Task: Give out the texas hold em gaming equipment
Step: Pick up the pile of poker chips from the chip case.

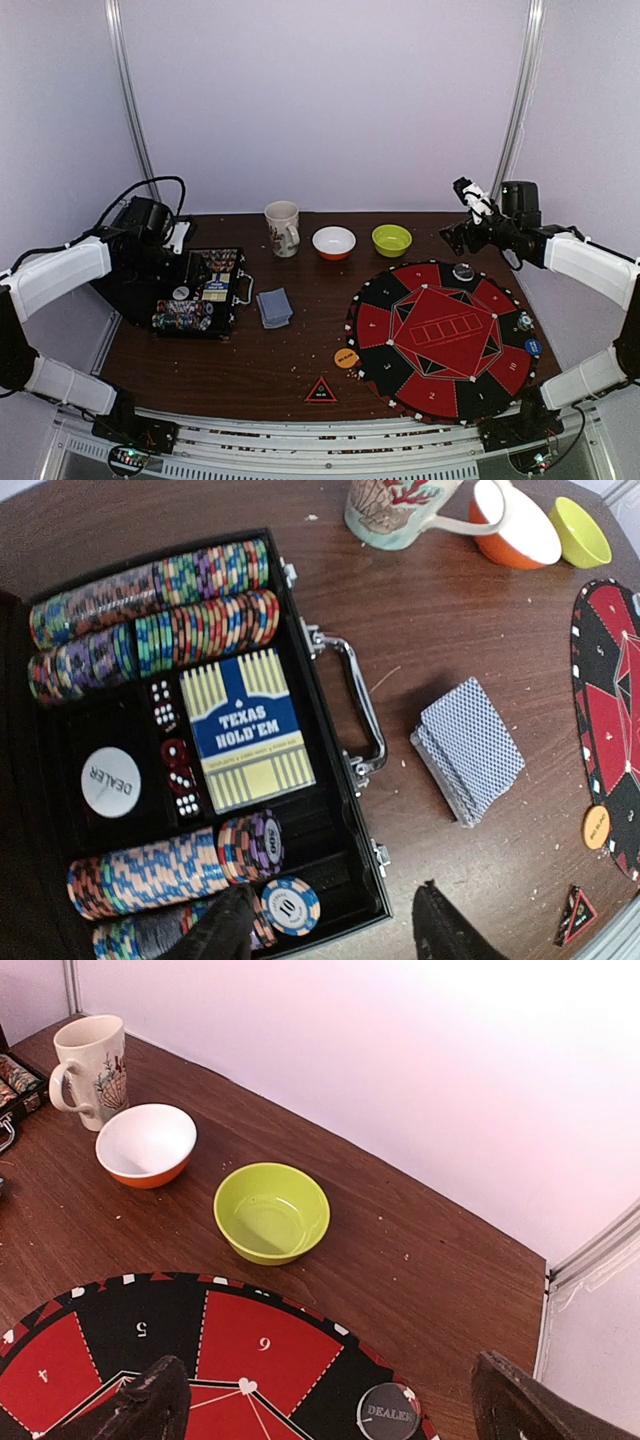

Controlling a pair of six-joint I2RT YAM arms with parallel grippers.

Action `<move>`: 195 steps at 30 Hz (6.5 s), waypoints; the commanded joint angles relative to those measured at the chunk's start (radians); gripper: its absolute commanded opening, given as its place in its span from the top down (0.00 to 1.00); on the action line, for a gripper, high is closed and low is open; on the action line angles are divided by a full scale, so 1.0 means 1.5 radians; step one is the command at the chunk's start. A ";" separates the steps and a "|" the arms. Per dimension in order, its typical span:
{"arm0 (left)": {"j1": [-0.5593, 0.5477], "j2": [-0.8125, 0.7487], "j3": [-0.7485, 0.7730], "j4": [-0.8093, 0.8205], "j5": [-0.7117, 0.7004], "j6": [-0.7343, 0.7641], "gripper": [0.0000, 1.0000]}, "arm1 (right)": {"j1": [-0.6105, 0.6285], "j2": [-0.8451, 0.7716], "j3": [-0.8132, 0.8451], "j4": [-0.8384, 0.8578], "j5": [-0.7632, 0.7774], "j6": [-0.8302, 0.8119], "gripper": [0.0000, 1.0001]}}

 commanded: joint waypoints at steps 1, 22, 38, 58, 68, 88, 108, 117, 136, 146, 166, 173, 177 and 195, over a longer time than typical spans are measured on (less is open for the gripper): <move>-0.021 0.009 0.000 -0.045 -0.045 -0.082 0.48 | 0.014 -0.014 -0.020 0.056 0.019 -0.005 0.00; -0.068 0.177 0.017 -0.014 -0.199 -0.104 0.63 | 0.018 -0.071 -0.091 0.112 -0.002 -0.009 0.00; -0.069 0.212 0.027 -0.015 -0.262 -0.091 0.63 | 0.018 -0.061 -0.088 0.103 -0.037 -0.008 0.00; -0.142 0.239 -0.015 0.037 -0.270 -0.082 0.64 | 0.018 -0.051 -0.078 0.094 -0.077 -0.010 0.00; -0.143 0.244 -0.004 0.013 -0.343 -0.078 0.63 | 0.019 -0.045 -0.075 0.089 -0.105 -0.007 0.00; -0.157 0.250 -0.004 -0.017 -0.371 -0.091 0.53 | 0.018 -0.036 -0.066 0.073 -0.148 -0.002 0.00; -0.200 0.252 0.007 -0.002 -0.370 -0.060 0.59 | 0.019 -0.025 -0.055 0.059 -0.166 0.002 0.00; -0.201 0.240 0.022 -0.016 -0.386 -0.056 0.51 | 0.019 -0.023 -0.052 0.052 -0.171 0.002 0.00; -0.198 0.242 0.035 -0.045 -0.424 -0.059 0.41 | 0.019 -0.020 -0.049 0.039 -0.187 -0.003 0.00; -0.196 0.269 0.016 -0.026 -0.427 -0.060 0.41 | 0.019 -0.021 -0.046 0.029 -0.193 -0.005 0.00; -0.234 0.271 0.011 0.027 -0.364 -0.030 0.54 | 0.019 -0.017 -0.043 0.023 -0.198 -0.004 0.00; -0.234 0.269 0.018 0.020 -0.380 -0.028 0.52 | 0.019 -0.017 -0.036 0.012 -0.199 -0.012 0.00; -0.234 0.269 0.025 0.015 -0.404 -0.029 0.51 | 0.019 -0.017 -0.039 0.009 -0.203 -0.010 0.00; -0.155 0.263 -0.016 0.055 -0.334 -0.042 0.71 | 0.019 -0.028 -0.042 0.003 -0.203 -0.017 0.00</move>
